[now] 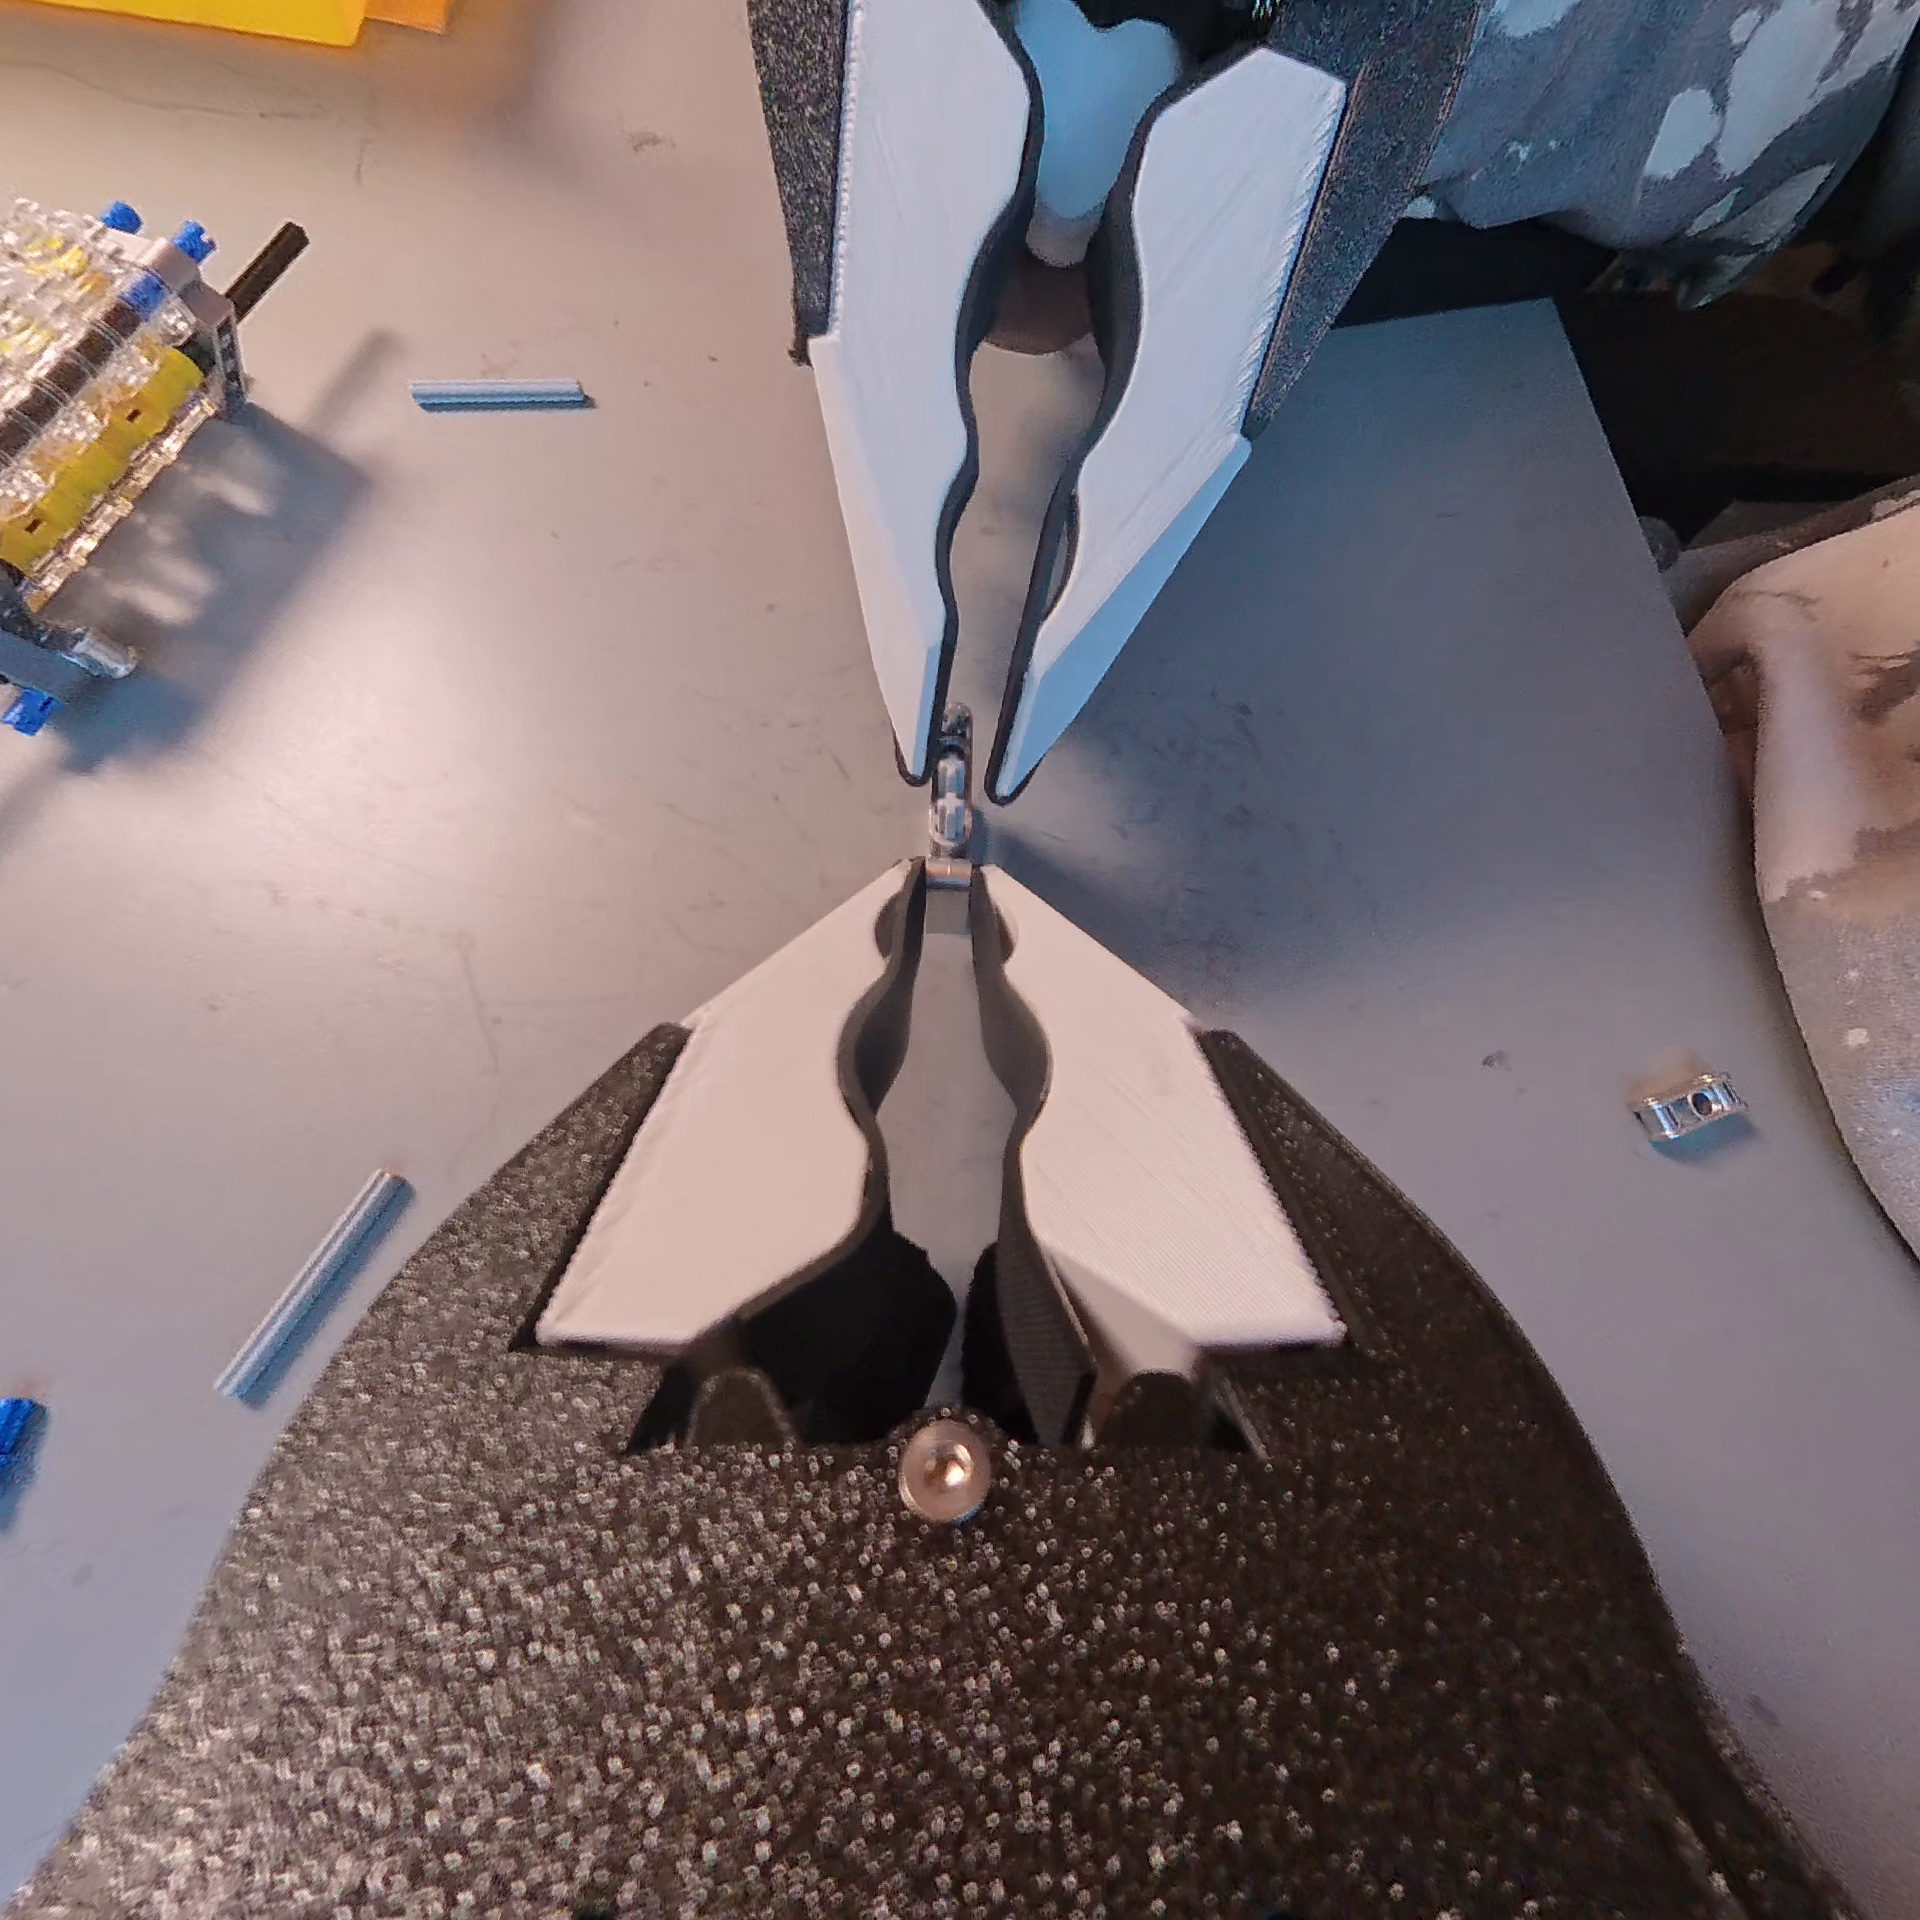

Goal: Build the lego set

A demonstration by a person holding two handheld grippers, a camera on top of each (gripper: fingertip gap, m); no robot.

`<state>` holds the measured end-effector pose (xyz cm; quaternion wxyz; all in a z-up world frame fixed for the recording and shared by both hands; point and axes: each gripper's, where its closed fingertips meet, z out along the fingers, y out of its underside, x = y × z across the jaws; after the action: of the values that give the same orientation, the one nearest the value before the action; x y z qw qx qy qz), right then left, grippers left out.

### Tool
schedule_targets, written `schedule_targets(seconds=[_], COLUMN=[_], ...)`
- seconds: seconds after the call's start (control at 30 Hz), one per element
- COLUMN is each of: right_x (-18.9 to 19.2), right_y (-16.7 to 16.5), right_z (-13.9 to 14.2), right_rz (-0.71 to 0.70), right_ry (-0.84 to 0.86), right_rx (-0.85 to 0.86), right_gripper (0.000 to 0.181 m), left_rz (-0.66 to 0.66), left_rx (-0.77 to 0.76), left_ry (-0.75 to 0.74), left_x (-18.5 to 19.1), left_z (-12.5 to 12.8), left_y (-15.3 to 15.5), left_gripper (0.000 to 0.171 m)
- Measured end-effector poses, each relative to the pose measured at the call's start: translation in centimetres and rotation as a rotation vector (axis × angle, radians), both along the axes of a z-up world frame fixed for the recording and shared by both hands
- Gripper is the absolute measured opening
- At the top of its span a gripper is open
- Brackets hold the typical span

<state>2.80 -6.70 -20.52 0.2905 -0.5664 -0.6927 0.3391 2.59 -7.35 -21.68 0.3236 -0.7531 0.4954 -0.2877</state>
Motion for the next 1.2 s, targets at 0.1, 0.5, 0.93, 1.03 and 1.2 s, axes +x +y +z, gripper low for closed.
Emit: schedule_targets(seconds=[0.1,0.5,0.93,1.03,1.2], right_x=[-0.4,-0.6,-0.8,-0.7,-0.1], right_y=[-0.1,0.0,-0.6,-0.6,-0.5], right_z=[0.5,0.2,-0.4,-0.5,0.1], right_rz=[0.014,0.036,0.054,0.054,0.035], right_ry=[0.023,-0.034,-0.111,-0.092,-0.035], right_rx=[0.009,0.026,0.017,0.008,-0.084], right_gripper=[0.008,0.003,0.002,0.002,0.002], left_rz=[0.004,0.006,0.0,0.003,0.007], left_rx=[-0.001,-0.015,-0.038,-0.041,-0.047], left_ry=[0.004,-0.005,0.057,0.059,0.021], left_x=[0.0,0.1,0.6,0.8,1.2], left_z=[0.0,0.0,-1.1,-1.2,-0.6], left_y=[0.1,0.1,-0.2,-0.2,-0.1], left_gripper=[0.006,0.006,0.005,0.005,0.006])
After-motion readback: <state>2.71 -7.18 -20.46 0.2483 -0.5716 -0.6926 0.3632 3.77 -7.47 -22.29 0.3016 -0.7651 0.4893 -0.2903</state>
